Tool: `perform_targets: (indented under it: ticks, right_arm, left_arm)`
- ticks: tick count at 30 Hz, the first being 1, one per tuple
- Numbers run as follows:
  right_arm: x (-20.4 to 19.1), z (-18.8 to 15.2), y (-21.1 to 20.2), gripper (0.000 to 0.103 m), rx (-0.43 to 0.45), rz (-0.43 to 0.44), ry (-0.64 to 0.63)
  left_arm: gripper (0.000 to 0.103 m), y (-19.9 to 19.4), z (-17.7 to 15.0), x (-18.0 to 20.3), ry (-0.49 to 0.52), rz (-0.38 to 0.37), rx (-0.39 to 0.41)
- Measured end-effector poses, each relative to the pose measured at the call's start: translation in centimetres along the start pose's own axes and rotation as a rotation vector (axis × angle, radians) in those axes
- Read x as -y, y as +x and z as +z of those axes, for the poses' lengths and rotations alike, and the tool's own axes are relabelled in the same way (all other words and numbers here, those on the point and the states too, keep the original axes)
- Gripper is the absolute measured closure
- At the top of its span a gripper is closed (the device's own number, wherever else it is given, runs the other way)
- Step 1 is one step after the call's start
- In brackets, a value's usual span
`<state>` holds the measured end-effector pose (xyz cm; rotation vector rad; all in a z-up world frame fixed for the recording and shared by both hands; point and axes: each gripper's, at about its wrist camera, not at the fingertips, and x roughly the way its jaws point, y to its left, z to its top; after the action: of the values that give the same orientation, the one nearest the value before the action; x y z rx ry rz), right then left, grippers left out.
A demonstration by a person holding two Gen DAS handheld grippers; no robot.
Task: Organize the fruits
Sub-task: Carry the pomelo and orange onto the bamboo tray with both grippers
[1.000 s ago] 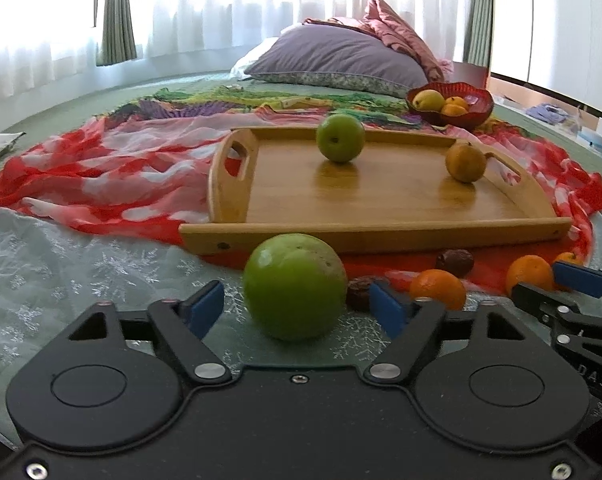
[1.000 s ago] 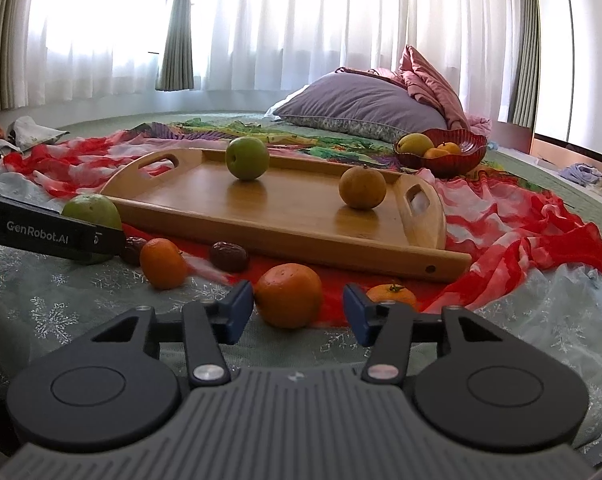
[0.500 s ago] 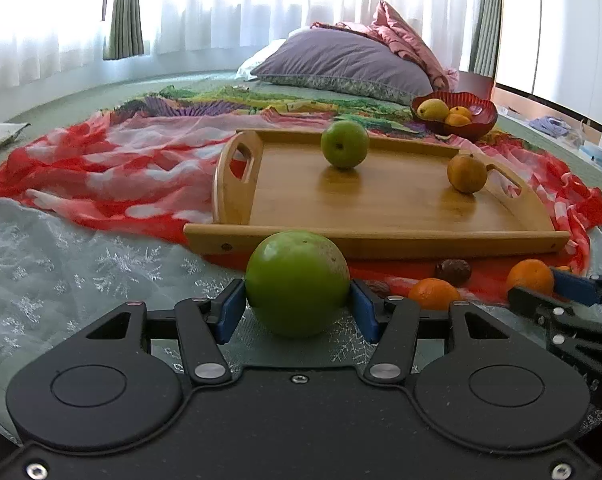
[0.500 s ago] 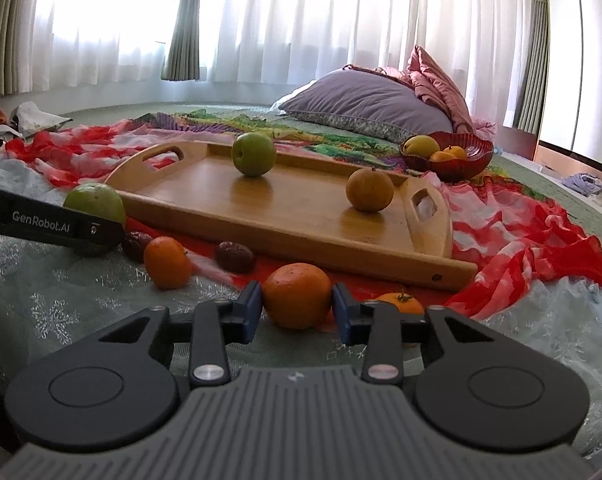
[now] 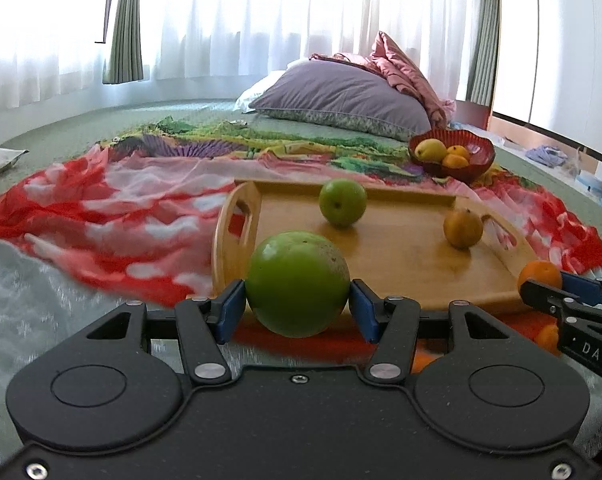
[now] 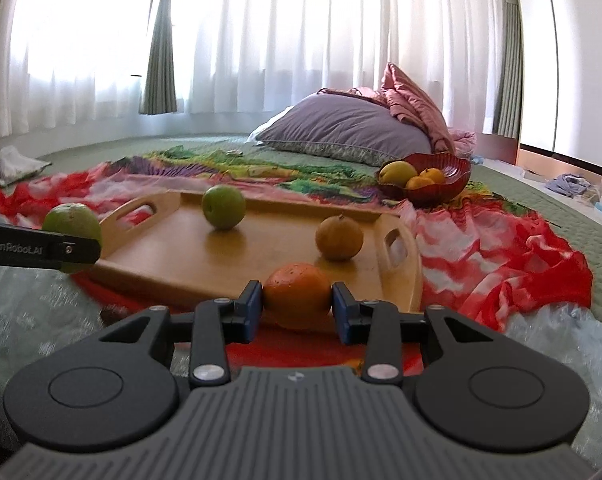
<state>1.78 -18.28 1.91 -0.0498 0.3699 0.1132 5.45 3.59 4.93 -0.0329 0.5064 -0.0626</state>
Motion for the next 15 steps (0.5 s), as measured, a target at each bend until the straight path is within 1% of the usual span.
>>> perform_targets:
  ticks: [3,9,15]
  right_arm:
    - [0.7,0.9,1.0,0.061,-0.001,-0.016,0.024]
    - [2.3,2.3,3.4,0.061,-0.026,-0.029,0.075]
    - [4.0,2.9,6.4,0.061,-0.074,-0.033,0.123]
  left_arm:
    - [0.049,1.1,1.2,-0.1,0.005,0.011,-0.010]
    - [0.049,3.9,2.9,-0.6,-0.018,0.010,-0.027]
    - [0.049,7.3,3.9,-0.9,-0.026,0.017,-0.063]
